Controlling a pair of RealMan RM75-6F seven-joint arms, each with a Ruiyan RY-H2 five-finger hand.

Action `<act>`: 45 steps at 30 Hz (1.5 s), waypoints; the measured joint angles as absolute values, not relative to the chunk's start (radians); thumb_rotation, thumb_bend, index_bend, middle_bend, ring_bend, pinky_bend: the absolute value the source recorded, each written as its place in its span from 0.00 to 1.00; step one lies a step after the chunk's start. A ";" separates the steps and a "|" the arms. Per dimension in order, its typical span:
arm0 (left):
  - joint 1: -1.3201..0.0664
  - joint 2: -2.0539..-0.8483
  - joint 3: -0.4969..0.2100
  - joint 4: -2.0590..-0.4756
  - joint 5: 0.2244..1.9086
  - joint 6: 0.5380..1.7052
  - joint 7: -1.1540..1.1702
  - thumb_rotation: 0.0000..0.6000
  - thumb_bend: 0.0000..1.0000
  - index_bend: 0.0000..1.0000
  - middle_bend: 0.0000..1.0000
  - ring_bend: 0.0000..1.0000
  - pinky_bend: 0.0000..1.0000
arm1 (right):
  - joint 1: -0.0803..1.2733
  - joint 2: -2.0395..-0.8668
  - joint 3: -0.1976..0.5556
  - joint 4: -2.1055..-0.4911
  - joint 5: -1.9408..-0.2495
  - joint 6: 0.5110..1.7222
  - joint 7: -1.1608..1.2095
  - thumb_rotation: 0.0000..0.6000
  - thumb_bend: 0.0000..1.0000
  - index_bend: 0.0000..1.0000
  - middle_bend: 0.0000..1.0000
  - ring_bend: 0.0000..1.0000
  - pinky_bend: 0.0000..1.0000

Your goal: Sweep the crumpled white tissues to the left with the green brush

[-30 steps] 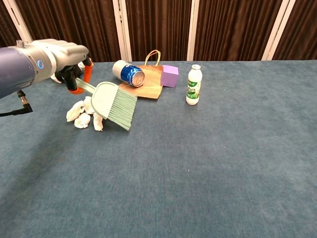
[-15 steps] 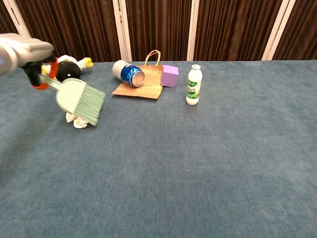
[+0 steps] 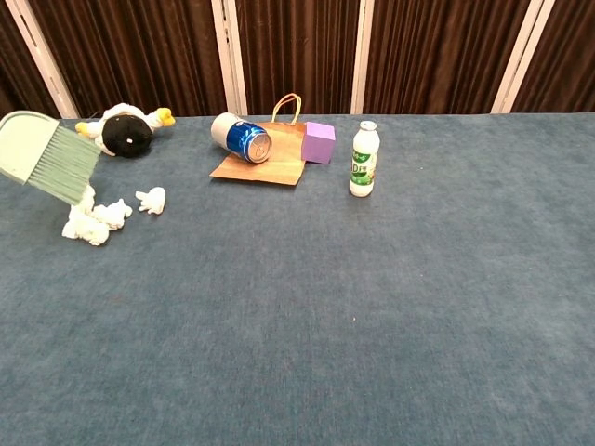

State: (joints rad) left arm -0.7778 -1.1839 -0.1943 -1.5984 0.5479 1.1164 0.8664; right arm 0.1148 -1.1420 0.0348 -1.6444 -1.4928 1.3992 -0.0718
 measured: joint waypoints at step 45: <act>-0.726 -1.188 -0.132 -1.469 0.480 1.115 0.719 1.00 0.71 0.80 1.00 1.00 1.00 | 0.116 -1.154 0.033 -1.636 -1.489 1.399 -0.107 1.00 0.32 0.00 0.00 0.00 0.00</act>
